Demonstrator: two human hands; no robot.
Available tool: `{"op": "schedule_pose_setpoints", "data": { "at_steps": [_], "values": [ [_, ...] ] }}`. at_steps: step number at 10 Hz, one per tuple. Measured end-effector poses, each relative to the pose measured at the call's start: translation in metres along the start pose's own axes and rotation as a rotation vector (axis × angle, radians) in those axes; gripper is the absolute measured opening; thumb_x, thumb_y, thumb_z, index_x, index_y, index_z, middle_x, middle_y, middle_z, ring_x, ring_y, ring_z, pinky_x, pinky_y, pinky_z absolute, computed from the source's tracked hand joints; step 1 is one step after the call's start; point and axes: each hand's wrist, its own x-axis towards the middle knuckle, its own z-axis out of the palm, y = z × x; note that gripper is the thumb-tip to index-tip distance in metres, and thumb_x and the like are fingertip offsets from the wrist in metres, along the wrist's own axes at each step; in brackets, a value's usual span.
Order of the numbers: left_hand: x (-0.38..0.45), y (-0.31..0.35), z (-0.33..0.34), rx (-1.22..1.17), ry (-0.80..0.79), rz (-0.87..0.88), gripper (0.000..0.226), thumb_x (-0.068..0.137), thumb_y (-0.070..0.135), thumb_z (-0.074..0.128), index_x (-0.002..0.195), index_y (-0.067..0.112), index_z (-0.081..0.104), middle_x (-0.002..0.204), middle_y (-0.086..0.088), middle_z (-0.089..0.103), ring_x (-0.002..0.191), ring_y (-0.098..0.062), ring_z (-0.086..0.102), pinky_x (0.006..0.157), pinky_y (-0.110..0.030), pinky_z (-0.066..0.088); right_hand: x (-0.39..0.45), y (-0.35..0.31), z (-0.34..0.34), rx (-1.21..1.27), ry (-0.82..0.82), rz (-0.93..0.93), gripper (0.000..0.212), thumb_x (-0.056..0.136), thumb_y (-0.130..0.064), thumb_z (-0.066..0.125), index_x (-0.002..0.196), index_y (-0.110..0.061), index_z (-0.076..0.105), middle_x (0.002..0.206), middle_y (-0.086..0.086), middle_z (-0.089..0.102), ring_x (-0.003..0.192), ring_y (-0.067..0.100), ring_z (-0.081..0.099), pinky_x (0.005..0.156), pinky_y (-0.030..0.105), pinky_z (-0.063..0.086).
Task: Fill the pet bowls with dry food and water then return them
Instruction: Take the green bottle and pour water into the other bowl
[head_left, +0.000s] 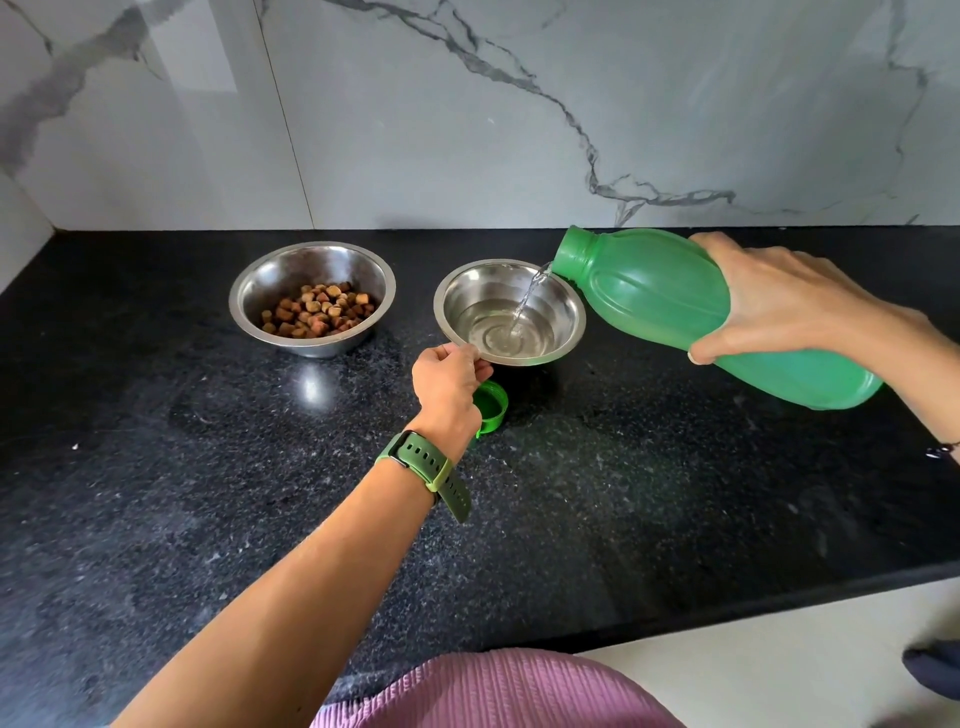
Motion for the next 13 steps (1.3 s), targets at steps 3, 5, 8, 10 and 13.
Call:
{"op": "schedule_pose_setpoints", "data": {
  "at_steps": [3,5,8,10,13],
  "values": [
    [-0.0027,0.0003,-0.0001,-0.002,0.006,0.007,0.024,0.085,-0.009,0.052,0.07,0.01,0.046,0.066,-0.007,0.054,0.054,-0.017,0.053,0.061,-0.024,0.051,-0.0007,-0.0048,-0.0045,-0.013,0.001,-0.007,0.108,0.054,-0.045,0.08,0.142,-0.025,0.022,0.092,-0.001,0.05,0.077,0.028,0.05,0.067,0.033,0.04],
    [-0.0031,-0.0004,-0.0002,-0.002,0.007,0.011,0.024,0.085,-0.009,0.051,0.071,0.009,0.046,0.066,-0.007,0.054,0.054,-0.016,0.053,0.061,-0.024,0.051,0.001,-0.0031,-0.003,-0.02,-0.003,-0.014,0.109,0.054,-0.046,0.08,0.142,-0.025,0.02,0.095,0.0,0.053,0.078,0.028,0.051,0.068,0.035,0.042],
    [-0.0032,-0.0002,-0.0003,-0.007,0.008,0.009,0.023,0.085,-0.008,0.053,0.072,0.01,0.047,0.068,-0.007,0.055,0.055,-0.016,0.054,0.061,-0.024,0.051,0.0013,-0.0032,-0.0023,-0.015,0.005,-0.019,0.108,0.054,-0.046,0.08,0.141,-0.025,0.021,0.097,0.002,0.055,0.079,0.028,0.05,0.067,0.034,0.04],
    [-0.0032,0.0006,-0.0004,0.006,0.012,0.015,0.023,0.085,-0.008,0.053,0.073,0.01,0.047,0.068,-0.007,0.055,0.055,-0.015,0.054,0.061,-0.024,0.051,0.0008,-0.0039,-0.0015,-0.017,0.007,-0.021,0.11,0.054,-0.047,0.08,0.143,-0.024,0.019,0.109,0.007,0.06,0.08,0.026,0.048,0.068,0.034,0.039],
    [-0.0031,0.0017,-0.0031,0.047,-0.019,0.016,0.023,0.085,-0.009,0.052,0.072,0.009,0.046,0.068,-0.008,0.054,0.056,-0.016,0.053,0.059,-0.022,0.051,-0.0065,-0.0054,0.0022,0.009,0.009,0.0,0.107,0.054,-0.047,0.079,0.141,-0.028,0.02,0.112,0.007,0.06,0.081,0.026,0.047,0.07,0.034,0.039]
  ]
}}
